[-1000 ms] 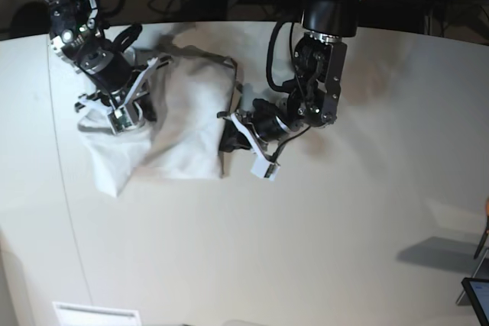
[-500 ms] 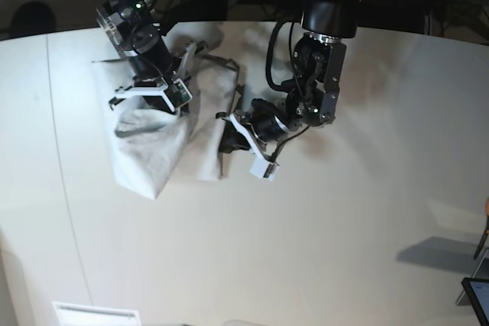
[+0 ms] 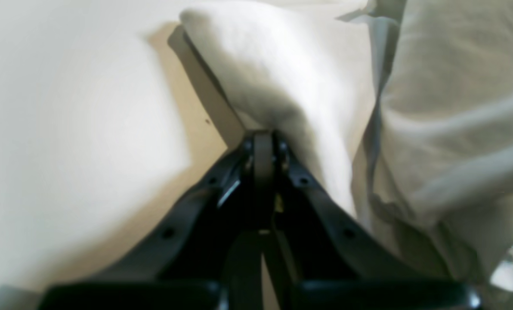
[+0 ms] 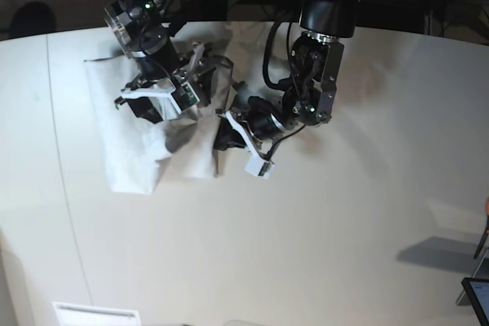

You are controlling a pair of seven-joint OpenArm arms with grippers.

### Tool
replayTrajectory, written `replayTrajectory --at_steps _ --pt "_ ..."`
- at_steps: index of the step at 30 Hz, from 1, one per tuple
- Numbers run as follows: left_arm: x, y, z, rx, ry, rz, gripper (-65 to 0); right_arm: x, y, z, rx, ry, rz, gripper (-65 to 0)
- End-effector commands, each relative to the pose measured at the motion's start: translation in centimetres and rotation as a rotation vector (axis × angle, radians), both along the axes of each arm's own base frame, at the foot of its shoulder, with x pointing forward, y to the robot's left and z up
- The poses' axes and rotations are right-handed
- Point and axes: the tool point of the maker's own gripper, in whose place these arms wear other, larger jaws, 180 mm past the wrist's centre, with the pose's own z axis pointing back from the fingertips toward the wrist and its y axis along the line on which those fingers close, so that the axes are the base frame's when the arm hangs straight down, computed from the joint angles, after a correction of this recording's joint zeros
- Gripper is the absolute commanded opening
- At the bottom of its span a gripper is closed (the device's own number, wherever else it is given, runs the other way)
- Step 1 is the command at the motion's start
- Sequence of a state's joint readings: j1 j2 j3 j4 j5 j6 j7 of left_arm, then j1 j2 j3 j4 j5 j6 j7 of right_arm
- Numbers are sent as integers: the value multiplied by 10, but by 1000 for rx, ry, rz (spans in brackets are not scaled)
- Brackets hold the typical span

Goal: Fold the T-shirt properly
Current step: 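Lift and fold the bundle over on itself with both grippers, then release the left gripper and move it to the bundle's folded edge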

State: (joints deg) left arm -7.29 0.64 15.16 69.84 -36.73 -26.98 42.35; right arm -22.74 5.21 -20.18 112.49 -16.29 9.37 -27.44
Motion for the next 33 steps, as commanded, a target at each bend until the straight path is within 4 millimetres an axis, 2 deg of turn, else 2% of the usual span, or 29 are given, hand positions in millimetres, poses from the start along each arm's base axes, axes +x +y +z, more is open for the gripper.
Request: replayTrajectory --at_steps 1,5,7,10,15,17,18,19,22,23,26,28,30,33 --pt "-6 6 -11 65 36 -21 -650 7 5 21 43 -78 6 -189" --pt "-3 6 -9 65 30 -19 -650 2 19 41 129 -196 55 -189" --pt "-1 11 -9 73 25 -17 -650 -3 21 44 152 -223 66 -189" --pt "1 22 -10 94 22 -11 -650 -5 14 42 148 -219 48 -190" --pt "9 54 -10 98 22 73 -650 1 -8 42 128 -234 -15 -194" --pt "9 70 -10 99 21 119 -650 9 -20 50 139 -276 -68 -242" --pt "10 82 -6 112 4 135 -650 12 -29 53 143 -296 -104 -292" --pt "11 88 -1 121 -13 141 -650 15 -37 55 144 -308 -136 -351" --pt "9 97 13 151 -64 131 -650 21 -59 58 141 -326 -226 -615" --pt "7 99 15 158 -73 129 -650 22 -64 58 138 -325 -246 -650" --pt "0 103 18 167 -85 134 -650 20 -76 55 120 -320 -278 -631" --pt "-6 103 17 170 -82 132 -650 11 -83 47 106 -289 -297 -646" --pt "-11 103 15 171 -74 130 -650 -1 -81 36 103 -248 -295 -647" --pt "-17 103 13 171 -68 128 -650 -25 -66 20 120 -170 -270 -647"
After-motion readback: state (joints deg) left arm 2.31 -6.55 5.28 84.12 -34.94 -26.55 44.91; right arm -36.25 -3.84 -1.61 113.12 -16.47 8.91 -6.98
